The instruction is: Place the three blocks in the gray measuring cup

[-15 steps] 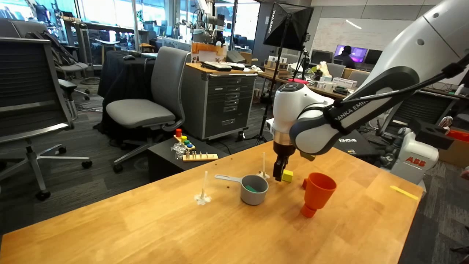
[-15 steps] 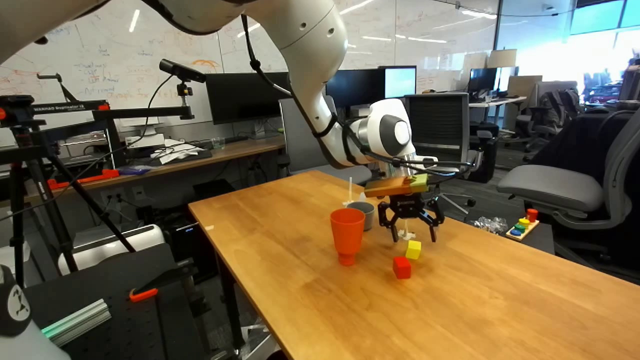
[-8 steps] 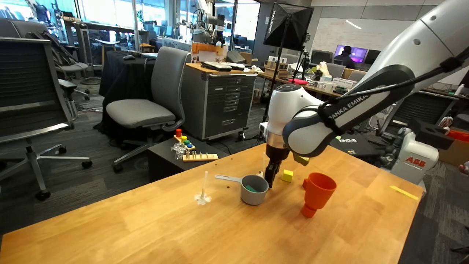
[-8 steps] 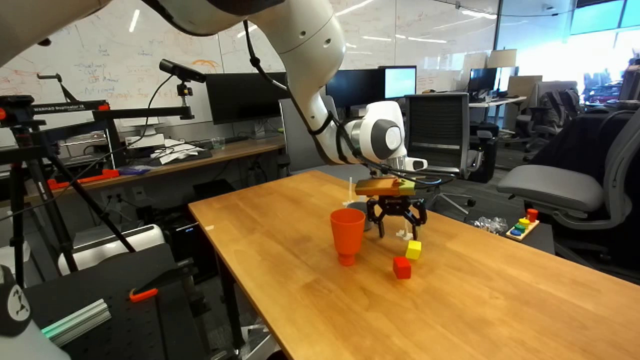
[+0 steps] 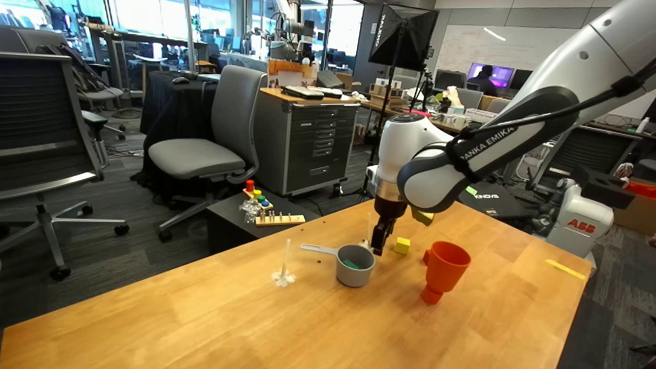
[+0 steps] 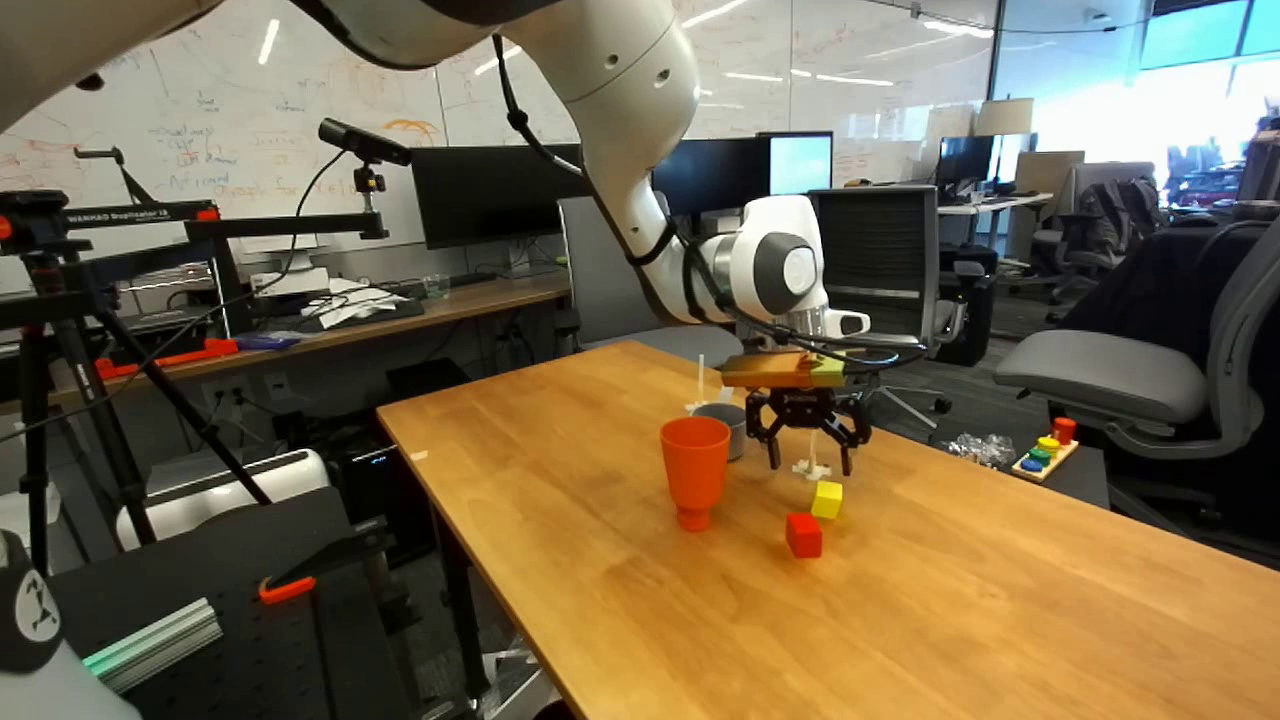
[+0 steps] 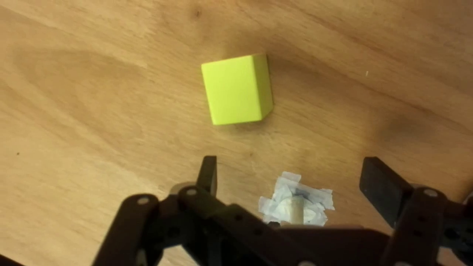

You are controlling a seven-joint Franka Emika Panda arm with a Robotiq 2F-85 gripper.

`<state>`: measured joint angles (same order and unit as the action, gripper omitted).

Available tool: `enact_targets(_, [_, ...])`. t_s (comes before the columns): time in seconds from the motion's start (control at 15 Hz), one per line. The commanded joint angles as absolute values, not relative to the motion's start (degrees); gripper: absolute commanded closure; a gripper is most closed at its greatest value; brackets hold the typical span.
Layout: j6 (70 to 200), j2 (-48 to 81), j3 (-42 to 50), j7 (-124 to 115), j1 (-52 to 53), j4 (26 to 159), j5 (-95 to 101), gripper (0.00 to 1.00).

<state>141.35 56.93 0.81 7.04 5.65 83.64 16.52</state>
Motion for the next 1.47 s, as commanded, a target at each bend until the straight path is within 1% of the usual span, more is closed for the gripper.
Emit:
enact_targets(0.0, [139.99,57.05,0.98,7.77,4.85,83.28,15.35,0.0])
enact_targets(0.33, [139.75,57.3,1.93,7.08,3.55,84.47,15.33,0.0])
enact_targets(0.4, [139.77,57.5,2.13,6.69,3.44,84.58,15.31,0.18])
enact_targets(0.8, [140.26,57.81,1.26,7.2,2.62,84.74,13.9,0.66])
enact_targets(0.93, [139.23,57.51,1.22,6.67,2.6,84.58,13.46,0.78])
enact_targets(1.0, [139.05,57.27,1.21,6.43,2.63,84.73,13.33,0.87])
enact_targets(1.07, [138.46,56.81,1.07,6.11,2.7,84.93,12.82,0.89])
enact_targets(1.4, [138.72,55.04,1.0,4.5,3.25,86.61,12.13,0.91])
